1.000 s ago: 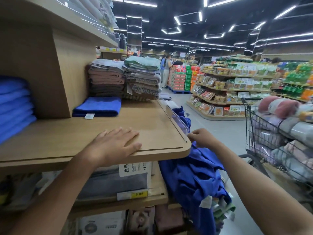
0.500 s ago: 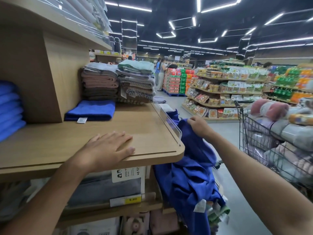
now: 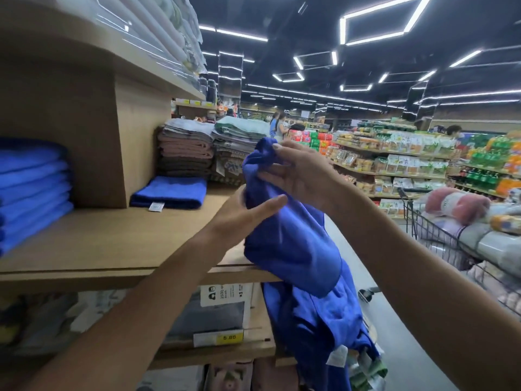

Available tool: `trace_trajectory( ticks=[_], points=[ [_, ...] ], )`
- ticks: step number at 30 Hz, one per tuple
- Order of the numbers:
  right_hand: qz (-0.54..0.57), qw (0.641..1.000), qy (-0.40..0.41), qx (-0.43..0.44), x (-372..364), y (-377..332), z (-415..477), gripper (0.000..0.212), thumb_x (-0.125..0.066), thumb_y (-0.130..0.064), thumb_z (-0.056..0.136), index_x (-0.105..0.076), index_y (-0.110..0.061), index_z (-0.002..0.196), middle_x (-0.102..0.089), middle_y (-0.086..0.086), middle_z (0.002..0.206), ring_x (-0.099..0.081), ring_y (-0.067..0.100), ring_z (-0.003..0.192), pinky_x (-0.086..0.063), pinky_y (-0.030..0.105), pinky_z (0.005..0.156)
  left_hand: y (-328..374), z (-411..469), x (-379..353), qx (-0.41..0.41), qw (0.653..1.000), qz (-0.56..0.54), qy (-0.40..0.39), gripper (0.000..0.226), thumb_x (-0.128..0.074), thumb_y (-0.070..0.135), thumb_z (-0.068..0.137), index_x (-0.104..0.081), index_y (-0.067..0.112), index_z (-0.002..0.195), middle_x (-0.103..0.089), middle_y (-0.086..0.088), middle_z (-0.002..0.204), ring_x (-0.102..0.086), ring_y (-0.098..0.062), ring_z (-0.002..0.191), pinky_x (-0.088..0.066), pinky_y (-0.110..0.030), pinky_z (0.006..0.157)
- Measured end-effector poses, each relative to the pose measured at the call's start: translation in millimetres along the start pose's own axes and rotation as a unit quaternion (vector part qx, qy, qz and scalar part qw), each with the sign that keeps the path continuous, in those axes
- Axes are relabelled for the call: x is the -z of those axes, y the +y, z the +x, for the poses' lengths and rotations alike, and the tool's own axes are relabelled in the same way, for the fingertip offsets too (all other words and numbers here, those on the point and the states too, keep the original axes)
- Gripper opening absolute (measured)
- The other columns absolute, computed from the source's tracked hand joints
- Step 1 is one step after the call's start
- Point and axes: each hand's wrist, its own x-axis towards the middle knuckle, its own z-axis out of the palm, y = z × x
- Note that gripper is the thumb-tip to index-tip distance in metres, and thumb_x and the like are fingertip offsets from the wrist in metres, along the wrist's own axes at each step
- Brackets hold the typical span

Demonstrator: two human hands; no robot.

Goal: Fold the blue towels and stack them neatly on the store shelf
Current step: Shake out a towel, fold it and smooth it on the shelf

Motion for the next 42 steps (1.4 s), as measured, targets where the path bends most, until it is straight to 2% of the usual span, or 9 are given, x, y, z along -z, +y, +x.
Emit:
trace_trajectory(
  ticks=[4, 10, 15, 21, 26, 30, 33, 36, 42],
  points=[
    [-0.214, 0.975, -0.032, 0.055, -3, -10, 2, 0.009, -0.058, -0.018, 0.103, -0.063, -0.015, 0.098, -0.069, -0.001, 0.091, -0.072, 0.018, 0.071, -0.061, 0.028, 0.062, 16, 0, 31, 0.011, 0.979, -0.141, 0.143, 0.019, -0.057, 0.011, 0.099, -0.069, 0.012, 0.085, -0.07, -0.002, 0.072, -0.064, -0.014, 0.061, -0.048, -0.021, 0.051],
    [-0.669, 0.714, -0.11, -0.171, 61, 18, -14, 0.084, -0.08, -0.046, 0.083, -0.034, -0.04, 0.153, -0.059, 0.001, 0.127, -0.075, 0.022, 0.078, -0.06, 0.028, 0.057, 10, -26, 161, 0.071, 0.967, -0.02, 0.244, 0.035, -0.046, 0.022, 0.103, -0.04, 0.018, 0.069, -0.043, 0.005, 0.039, -0.043, -0.006, 0.034, -0.034, -0.018, 0.038],
    [-0.718, 0.679, -0.078, -0.132, 75, 31, 6, 0.08, -0.072, -0.053, 0.088, -0.029, -0.043, 0.154, -0.046, -0.01, 0.128, -0.073, 0.015, 0.066, -0.059, 0.027, 0.053, -21, -54, 176, 0.147, 0.974, -0.049, 0.166, 0.03, -0.063, 0.043, 0.093, -0.063, 0.013, 0.095, -0.055, -0.05, 0.097, -0.056, -0.036, 0.086, -0.047, -0.036, 0.075],
    [-0.777, 0.599, -0.083, -0.173, 63, 2, 65, 0.01, -0.06, -0.024, 0.1, -0.067, -0.017, 0.096, -0.075, 0.006, 0.084, -0.076, 0.023, 0.073, -0.061, 0.028, 0.06, -36, -51, 179, 0.099, 0.976, -0.035, 0.189, 0.054, -0.063, 0.053, 0.086, -0.061, 0.021, 0.043, -0.051, 0.002, 0.044, -0.048, -0.009, 0.035, -0.034, -0.015, 0.037],
    [-0.745, 0.645, 0.11, 0.126, 32, -18, 134, 0.037, -0.048, -0.002, 0.087, -0.068, -0.011, 0.117, -0.06, 0.017, 0.118, -0.058, 0.034, 0.111, -0.049, 0.043, 0.096, -40, -51, 182, 0.087, 0.982, -0.076, 0.149, 0.037, -0.055, 0.034, 0.1, -0.082, 0.014, 0.084, -0.079, -0.01, 0.09, -0.077, -0.019, 0.081, -0.058, -0.024, 0.061],
    [-0.736, 0.676, -0.006, 0.048, 7, 17, 156, 0.069, -0.054, -0.003, 0.089, -0.038, -0.016, 0.155, -0.034, 0.016, 0.155, -0.04, 0.033, 0.141, -0.034, 0.035, 0.115, -47, -50, 182, 0.052, 0.982, -0.036, 0.176, 0.027, -0.059, 0.017, 0.098, -0.08, 0.013, 0.081, -0.078, -0.007, 0.086, -0.074, -0.012, 0.075, -0.055, -0.017, 0.06],
    [-0.745, 0.663, -0.02, 0.063, -14, 45, 142, 0.06, -0.054, -0.003, 0.089, -0.047, -0.02, 0.147, -0.042, 0.012, 0.144, -0.054, 0.033, 0.125, -0.045, 0.032, 0.1, -53, -48, 188, 0.035, 0.984, -0.002, 0.177, 0.01, -0.064, 0.014, 0.095, -0.073, 0.012, 0.096, -0.077, 0.002, 0.086, -0.07, -0.007, 0.08, -0.053, -0.016, 0.066],
    [-0.627, 0.748, -0.04, 0.211, -60, 74, 90, 0.008, -0.063, -0.02, 0.09, -0.063, -0.026, 0.094, -0.066, -0.006, 0.096, -0.065, 0.016, 0.081, -0.054, 0.036, 0.076, -52, -46, 190, 0.036, 0.984, -0.008, 0.172, 0.011, -0.064, 0.015, 0.096, -0.074, 0.016, 0.099, -0.076, 0.0, 0.091, -0.07, -0.008, 0.085, -0.053, -0.023, 0.076],
    [-0.617, 0.738, -0.107, 0.253, -121, 136, -15, 0.049, -0.069, -0.073, 0.073, -0.044, -0.039, 0.098, -0.052, -0.02, 0.094, -0.053, 0.005, 0.077, -0.049, 0.038, 0.063, -30, -49, 175, 0.159, 0.965, -0.187, 0.09, 0.018, -0.055, 0.021, 0.098, -0.065, 0.008, 0.103, -0.067, -0.022, 0.098, -0.069, -0.028, 0.079, -0.06, -0.036, 0.065]
  ],
)
